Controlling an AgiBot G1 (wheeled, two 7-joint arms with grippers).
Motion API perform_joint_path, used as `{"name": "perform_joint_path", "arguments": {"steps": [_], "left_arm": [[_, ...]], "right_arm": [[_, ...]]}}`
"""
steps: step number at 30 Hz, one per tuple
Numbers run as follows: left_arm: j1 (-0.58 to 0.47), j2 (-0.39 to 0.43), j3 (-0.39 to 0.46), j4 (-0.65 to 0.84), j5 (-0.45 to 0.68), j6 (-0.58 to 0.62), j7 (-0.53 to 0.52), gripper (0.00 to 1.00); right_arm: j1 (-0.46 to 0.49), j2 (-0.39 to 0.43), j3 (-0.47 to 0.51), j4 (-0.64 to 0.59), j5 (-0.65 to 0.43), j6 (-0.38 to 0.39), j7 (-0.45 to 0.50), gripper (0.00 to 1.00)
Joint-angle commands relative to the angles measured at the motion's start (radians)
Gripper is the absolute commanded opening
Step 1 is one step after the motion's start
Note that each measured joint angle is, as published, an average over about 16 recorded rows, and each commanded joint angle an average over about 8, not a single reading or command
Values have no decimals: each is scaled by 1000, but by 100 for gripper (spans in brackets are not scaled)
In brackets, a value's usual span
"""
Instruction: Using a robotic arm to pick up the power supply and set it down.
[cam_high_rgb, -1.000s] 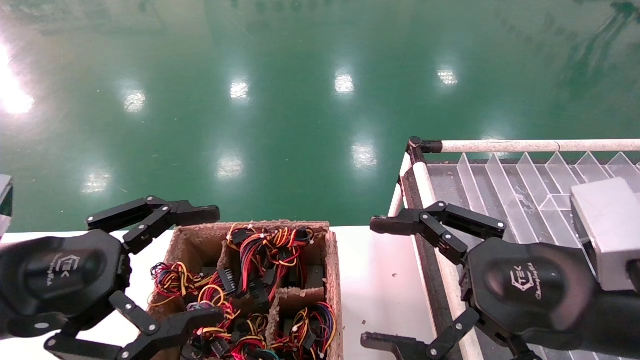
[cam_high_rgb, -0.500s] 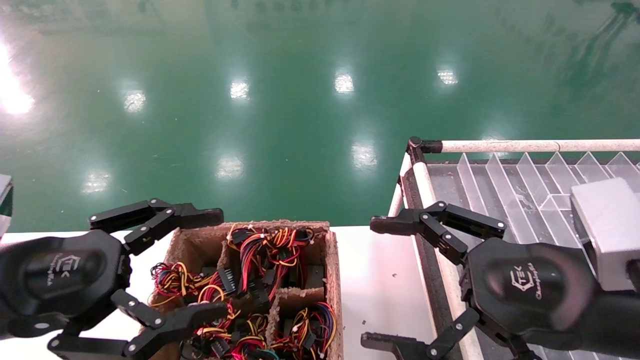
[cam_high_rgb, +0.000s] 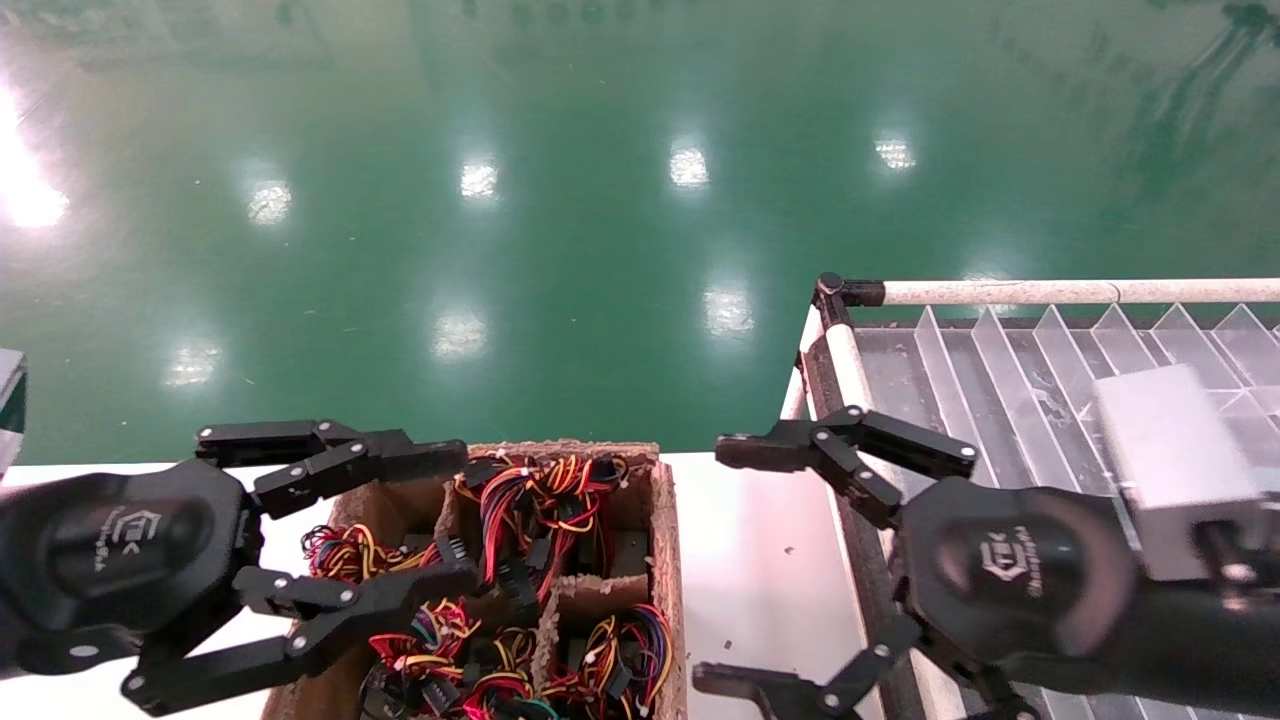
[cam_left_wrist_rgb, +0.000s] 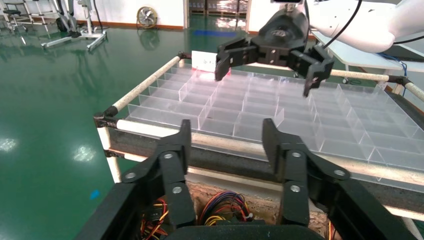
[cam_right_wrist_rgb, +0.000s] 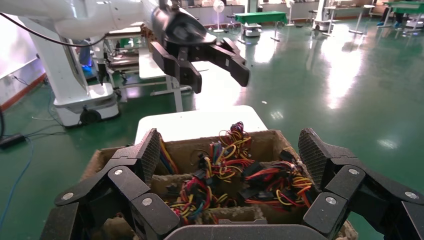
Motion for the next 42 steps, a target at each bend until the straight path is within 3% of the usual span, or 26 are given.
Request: {"name": "perform_joint_path", "arguments": {"steps": [1, 21, 32, 34, 40, 42], "left_arm": [[0, 0, 0, 0, 0, 0, 0, 0], [0, 0, 0, 0, 0, 0, 0, 0], [0, 0, 0, 0, 0, 0, 0, 0], [0, 0, 0, 0, 0, 0, 0, 0], [0, 0, 0, 0, 0, 0, 0, 0], [0, 0, 0, 0, 0, 0, 0, 0]], "right_arm": [[5, -13, -6, -7, -11, 5, -7, 100], [83, -106, -82, -120, -164, 46, -36, 100], [141, -213, -141, -243, -288, 104, -101, 98], [155, -238, -150, -274, -306, 110, -118, 81], [195, -300, -174, -358, -343, 115, -165, 8], [206, -318, -180, -385, -353, 114, -179, 0]]}}
